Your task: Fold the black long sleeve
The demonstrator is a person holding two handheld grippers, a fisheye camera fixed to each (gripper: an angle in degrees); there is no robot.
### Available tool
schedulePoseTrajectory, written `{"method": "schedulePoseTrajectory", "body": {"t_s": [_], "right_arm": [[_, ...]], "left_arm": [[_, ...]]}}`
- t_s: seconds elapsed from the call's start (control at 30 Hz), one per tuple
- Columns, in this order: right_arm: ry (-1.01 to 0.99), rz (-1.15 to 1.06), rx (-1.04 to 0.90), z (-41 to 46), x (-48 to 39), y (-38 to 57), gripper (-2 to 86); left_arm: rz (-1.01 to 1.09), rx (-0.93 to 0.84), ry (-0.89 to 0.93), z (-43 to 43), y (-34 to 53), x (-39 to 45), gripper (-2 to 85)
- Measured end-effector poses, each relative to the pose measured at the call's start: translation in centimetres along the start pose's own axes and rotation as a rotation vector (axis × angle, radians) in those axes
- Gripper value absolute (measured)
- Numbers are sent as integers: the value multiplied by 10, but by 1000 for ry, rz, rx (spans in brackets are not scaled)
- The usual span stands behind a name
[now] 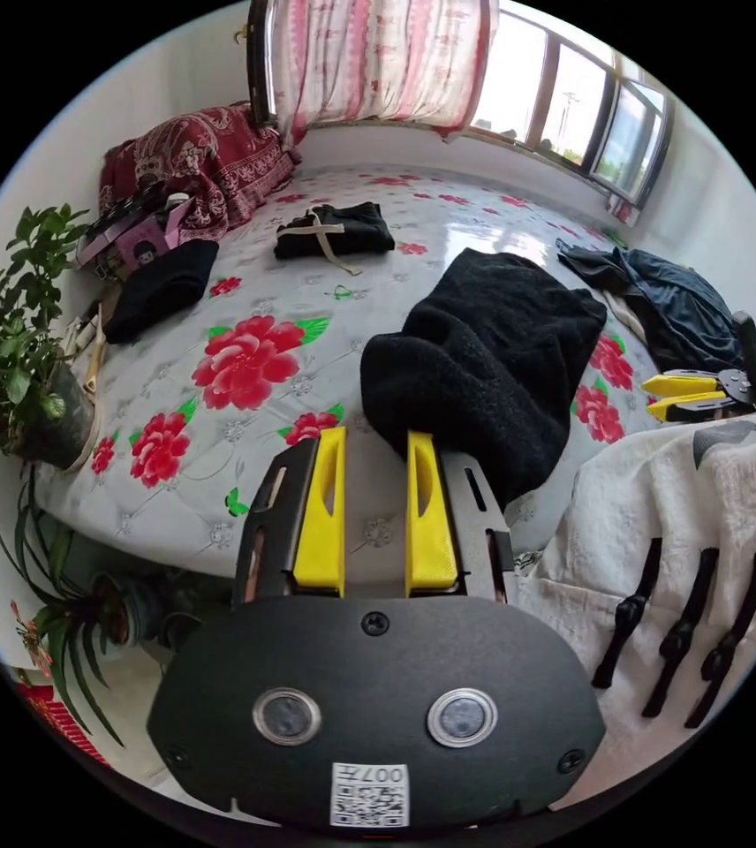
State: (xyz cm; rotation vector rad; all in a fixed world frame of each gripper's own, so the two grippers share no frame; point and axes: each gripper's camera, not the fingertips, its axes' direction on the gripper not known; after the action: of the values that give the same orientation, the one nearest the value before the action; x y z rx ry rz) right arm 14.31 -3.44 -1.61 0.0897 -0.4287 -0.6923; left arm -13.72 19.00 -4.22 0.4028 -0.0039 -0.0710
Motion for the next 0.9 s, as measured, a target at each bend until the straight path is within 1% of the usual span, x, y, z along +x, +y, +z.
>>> {"method": "schedulePoseTrajectory", "body": {"t_s": [0.07,0.17,0.2,0.23,0.3,0.37,0.4,0.47,0.53,0.57,0.6,0.63,0.67,0.7,0.73,0.77,0.8,0.83,0.87,0.9], "right_arm": [[-24,-62,-33,15,-8,-15,105],[-69,-139,-105,54,-21,-47,111],[-49,-162,-136,73,-26,-60,111],[15,-173,-178,91,-28,-72,110],[82,-180,-242,112,-27,-89,100],[149,-193,-242,112,-24,-97,79],[177,-206,-196,98,-21,-96,64],[147,-185,-95,60,-12,-90,46],[29,-96,102,-27,7,-74,27],[-1,-82,158,-55,11,-67,24],[-12,-66,259,-108,15,-52,18],[21,-83,339,-158,13,-34,16],[39,-95,387,-182,11,-25,14],[58,-136,484,-227,5,-6,14],[43,-192,560,-263,-1,9,15],[30,-216,587,-278,-3,13,16],[3,-246,622,-299,-4,17,19],[-7,-248,642,-310,-2,13,22],[-1,-237,649,-312,1,10,25],[36,-192,652,-308,11,0,31]], "left_arm": [[39,9,57,13,-12,12,110],[136,9,40,39,-40,39,109],[178,3,14,48,-53,50,103],[197,0,8,51,-59,55,92],[217,2,18,56,-83,64,39],[213,6,53,51,-99,64,13],[203,30,70,41,-105,61,6],[192,85,70,20,-109,53,-1],[181,123,65,-10,-108,44,-5],[177,164,99,-36,-104,36,-6],[170,210,161,-65,-99,27,-6],[170,233,201,-79,-96,23,-6],[175,296,301,-108,-91,16,-6],[203,373,403,-136,-89,13,-5],[224,415,437,-148,-88,13,-5],[287,501,456,-170,-89,17,-3],[337,570,431,-184,-94,22,-1],[350,592,413,-187,-99,25,1],[361,609,368,-184,-112,28,7],[331,588,311,-168,-129,30,20]]}}
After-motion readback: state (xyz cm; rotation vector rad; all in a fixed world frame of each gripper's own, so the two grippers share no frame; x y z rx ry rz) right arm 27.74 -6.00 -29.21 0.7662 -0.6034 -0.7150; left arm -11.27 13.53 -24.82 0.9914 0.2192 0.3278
